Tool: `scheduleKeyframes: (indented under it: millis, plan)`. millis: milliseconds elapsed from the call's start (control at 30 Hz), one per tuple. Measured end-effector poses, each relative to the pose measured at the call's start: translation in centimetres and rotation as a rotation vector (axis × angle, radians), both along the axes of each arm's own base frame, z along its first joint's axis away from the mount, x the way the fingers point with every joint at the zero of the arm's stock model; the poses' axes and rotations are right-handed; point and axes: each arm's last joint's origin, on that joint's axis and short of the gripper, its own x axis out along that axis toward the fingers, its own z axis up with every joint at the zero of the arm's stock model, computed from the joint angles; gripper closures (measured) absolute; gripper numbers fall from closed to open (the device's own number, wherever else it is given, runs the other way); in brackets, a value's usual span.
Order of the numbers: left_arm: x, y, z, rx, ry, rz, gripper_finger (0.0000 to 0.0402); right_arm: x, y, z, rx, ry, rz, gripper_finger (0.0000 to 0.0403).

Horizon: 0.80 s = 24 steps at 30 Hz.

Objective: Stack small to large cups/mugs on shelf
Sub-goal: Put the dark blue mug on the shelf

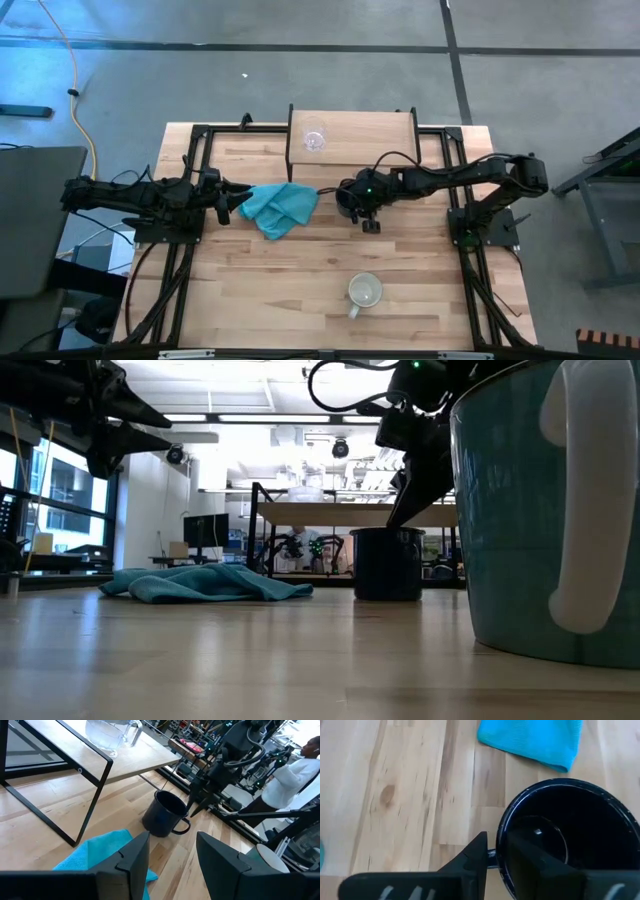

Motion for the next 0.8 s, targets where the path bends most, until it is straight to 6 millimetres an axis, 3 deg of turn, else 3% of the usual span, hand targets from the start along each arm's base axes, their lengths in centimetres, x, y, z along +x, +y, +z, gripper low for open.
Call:
scheduleKeyframes:
  millis: [800]
  plan:
    - [0.0, 0.0, 0.0, -0.001, 0.0, 0.0, 0.025, -0.48, -0.46, -0.29, 0.002, 0.051, 0.008, 0.0339]
